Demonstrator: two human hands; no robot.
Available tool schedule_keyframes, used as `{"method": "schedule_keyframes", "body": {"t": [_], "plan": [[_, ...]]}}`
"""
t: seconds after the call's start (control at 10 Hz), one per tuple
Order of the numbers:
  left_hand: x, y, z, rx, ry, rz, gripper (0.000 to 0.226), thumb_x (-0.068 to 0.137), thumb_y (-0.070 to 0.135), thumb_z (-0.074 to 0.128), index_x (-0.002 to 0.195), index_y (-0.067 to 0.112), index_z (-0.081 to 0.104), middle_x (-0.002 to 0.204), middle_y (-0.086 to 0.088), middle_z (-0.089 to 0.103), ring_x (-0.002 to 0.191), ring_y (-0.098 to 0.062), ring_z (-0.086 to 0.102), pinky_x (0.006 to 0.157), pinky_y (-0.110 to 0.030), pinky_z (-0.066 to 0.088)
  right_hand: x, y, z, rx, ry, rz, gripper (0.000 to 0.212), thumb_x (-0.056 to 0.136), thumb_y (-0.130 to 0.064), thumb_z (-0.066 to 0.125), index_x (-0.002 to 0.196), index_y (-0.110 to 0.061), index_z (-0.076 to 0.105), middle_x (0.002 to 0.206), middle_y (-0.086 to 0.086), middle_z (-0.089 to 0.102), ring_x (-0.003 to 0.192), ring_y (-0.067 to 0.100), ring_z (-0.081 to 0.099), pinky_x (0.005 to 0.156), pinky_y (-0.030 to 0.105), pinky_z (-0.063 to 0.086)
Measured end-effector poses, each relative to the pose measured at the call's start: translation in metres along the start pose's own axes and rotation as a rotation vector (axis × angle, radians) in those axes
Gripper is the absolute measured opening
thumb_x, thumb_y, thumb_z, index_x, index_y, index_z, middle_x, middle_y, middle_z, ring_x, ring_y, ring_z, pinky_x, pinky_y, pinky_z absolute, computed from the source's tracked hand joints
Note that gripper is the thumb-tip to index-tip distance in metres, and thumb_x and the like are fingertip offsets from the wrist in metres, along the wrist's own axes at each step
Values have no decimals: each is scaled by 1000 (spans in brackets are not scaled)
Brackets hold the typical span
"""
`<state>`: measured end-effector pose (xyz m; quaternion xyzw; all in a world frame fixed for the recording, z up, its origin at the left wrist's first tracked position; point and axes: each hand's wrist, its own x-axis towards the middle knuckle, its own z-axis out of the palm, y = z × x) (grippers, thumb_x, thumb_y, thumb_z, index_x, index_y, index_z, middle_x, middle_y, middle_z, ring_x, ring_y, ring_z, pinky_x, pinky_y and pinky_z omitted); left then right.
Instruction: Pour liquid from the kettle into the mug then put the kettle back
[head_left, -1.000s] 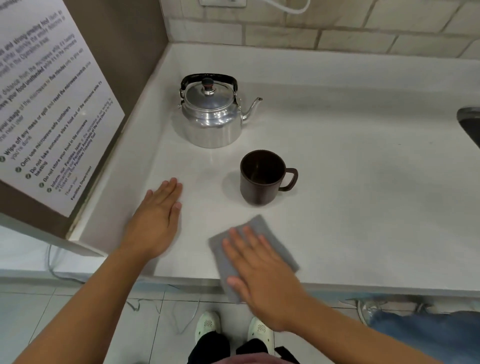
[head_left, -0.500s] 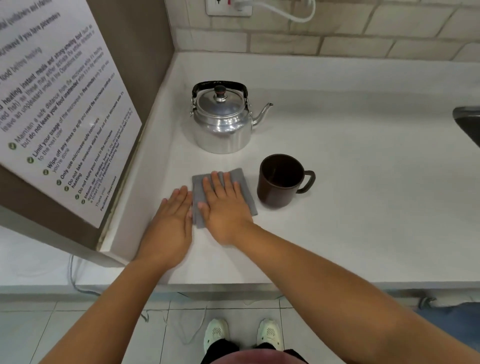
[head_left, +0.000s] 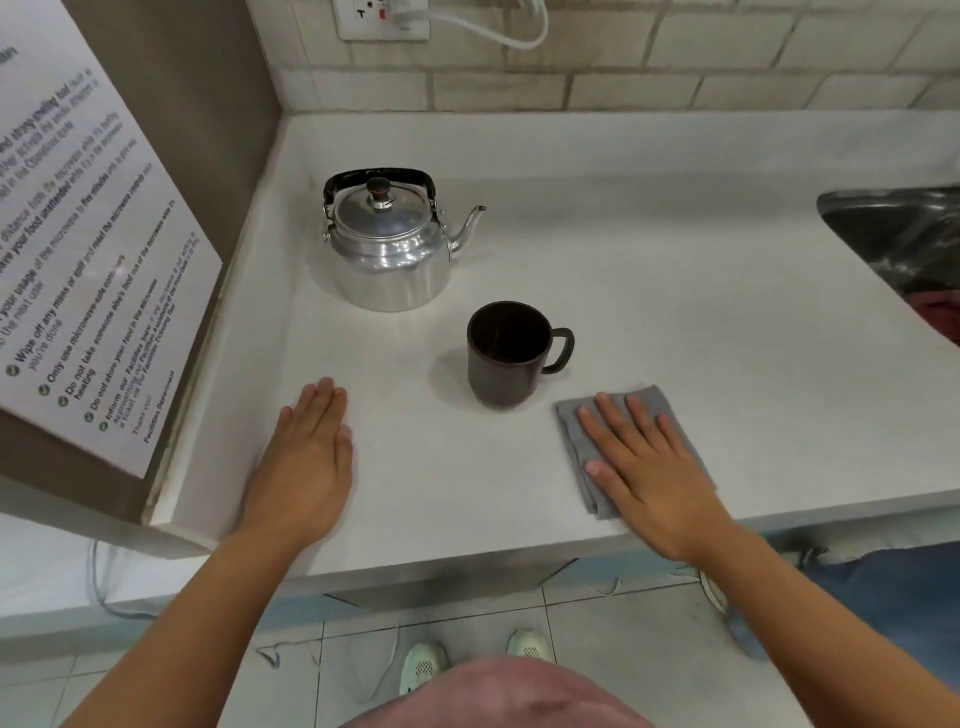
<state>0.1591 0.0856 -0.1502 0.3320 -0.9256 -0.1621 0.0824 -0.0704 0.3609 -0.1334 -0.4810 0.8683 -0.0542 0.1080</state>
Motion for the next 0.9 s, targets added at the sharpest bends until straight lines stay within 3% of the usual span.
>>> {"method": "schedule_keyframes", "body": {"t": [0.5,0.7,0.8,0.9], "plan": [[-4,2,-1,29,-33,-6,49,104,23,22,150,7,16,161,-8,12,148,-18,6,119,-30,-2,18,20,7,40,13,28,62,88,-61,1,145,-40,-13,155,-16,-19,142,12,-25,114,34,-18],[-3,4,-8,46,-109,-20,50,104,25,20,151,8,11,161,-7,6,148,-17,3,118,-29,-3,16,14,-2,42,-51,55,59,95,-52,12,146,-37,-11,159,-9,-14,144,17,-20,117,40,-11],[12,11,-29,101,-275,-90,53,104,31,22,151,7,13,162,-8,7,148,-21,8,119,-32,5,23,10,-29,36,-70,49,59,94,-54,25,149,-32,16,160,-4,13,146,23,12,115,43,18],[37,26,-66,160,-463,-141,54,103,41,29,147,9,28,158,-10,26,143,-26,26,113,-33,21,40,8,-71,54,-117,94,48,91,-55,35,128,-28,52,137,-5,54,119,22,52,90,38,44]]}}
